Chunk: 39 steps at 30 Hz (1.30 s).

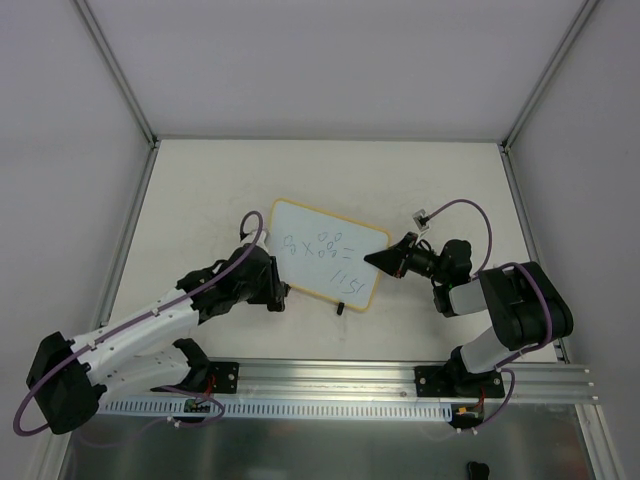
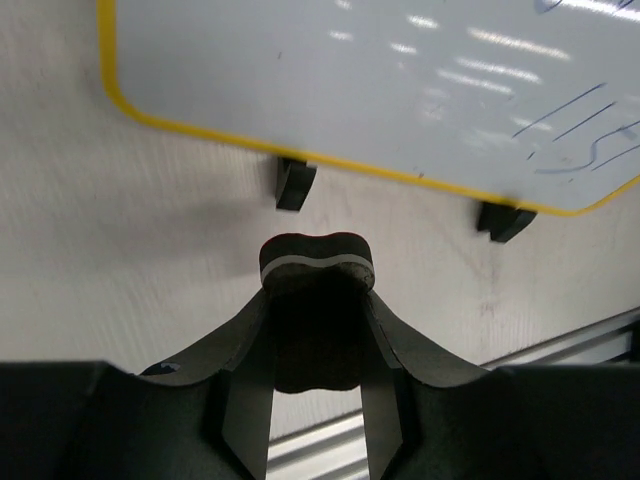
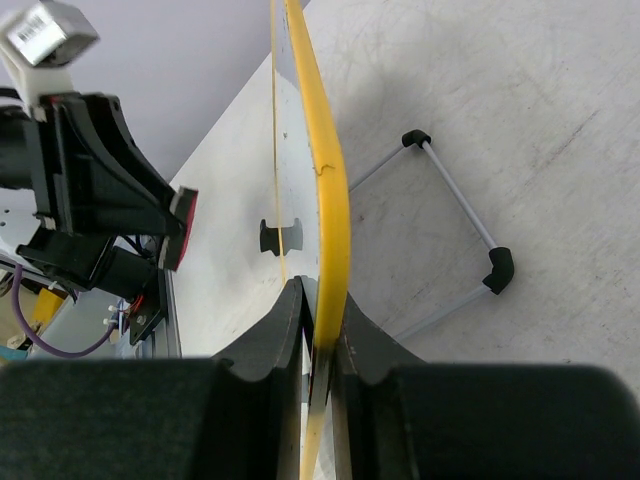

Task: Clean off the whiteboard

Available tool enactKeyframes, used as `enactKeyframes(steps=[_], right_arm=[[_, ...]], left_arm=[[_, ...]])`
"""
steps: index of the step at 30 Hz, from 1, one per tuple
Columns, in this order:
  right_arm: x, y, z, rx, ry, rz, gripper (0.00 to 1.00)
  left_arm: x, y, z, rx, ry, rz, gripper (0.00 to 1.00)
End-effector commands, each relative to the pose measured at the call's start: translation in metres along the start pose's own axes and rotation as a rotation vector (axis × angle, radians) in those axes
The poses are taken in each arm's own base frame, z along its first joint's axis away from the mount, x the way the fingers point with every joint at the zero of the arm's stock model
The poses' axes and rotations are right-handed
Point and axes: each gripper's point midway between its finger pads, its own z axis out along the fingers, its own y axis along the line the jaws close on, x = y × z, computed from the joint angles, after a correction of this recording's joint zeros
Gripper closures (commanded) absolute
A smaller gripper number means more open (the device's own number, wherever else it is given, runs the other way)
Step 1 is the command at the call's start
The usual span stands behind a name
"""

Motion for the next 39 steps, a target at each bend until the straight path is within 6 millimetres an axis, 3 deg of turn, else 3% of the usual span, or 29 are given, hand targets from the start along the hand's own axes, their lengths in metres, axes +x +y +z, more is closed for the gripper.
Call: enactKeyframes(steps=[1, 5, 13, 22, 39], right_arm=[[-0.025, 0.006, 0.005, -0.048, -0.093, -0.258, 1.00], [-0.024, 0.006, 0.005, -0.048, -0.092, -0.250, 1.00], [-0.026, 0.007, 0.003, -0.050, -0.095, -0.249, 1.00], [-0.025, 0.007, 0.002, -0.048, -0.094, -0.243, 1.00], [-0.026, 0.007, 0.002, -0.047, -0.096, -0.240, 1.00]], left_arm=[[0.051, 0.012, -0.005, -0.049, 0.207, -0.058, 1.00], [0.080, 0.027, 0.001, -0.129, 0.308, -0.038, 1.00], [0.110, 0.041, 0.008, -0.233, 0.389, -0.001, 0.96], [0.116, 0.048, 0.007, -0.255, 0.387, 0.004, 0.91], [0.118, 0.040, 0.003, -0.216, 0.384, 0.001, 0.50]])
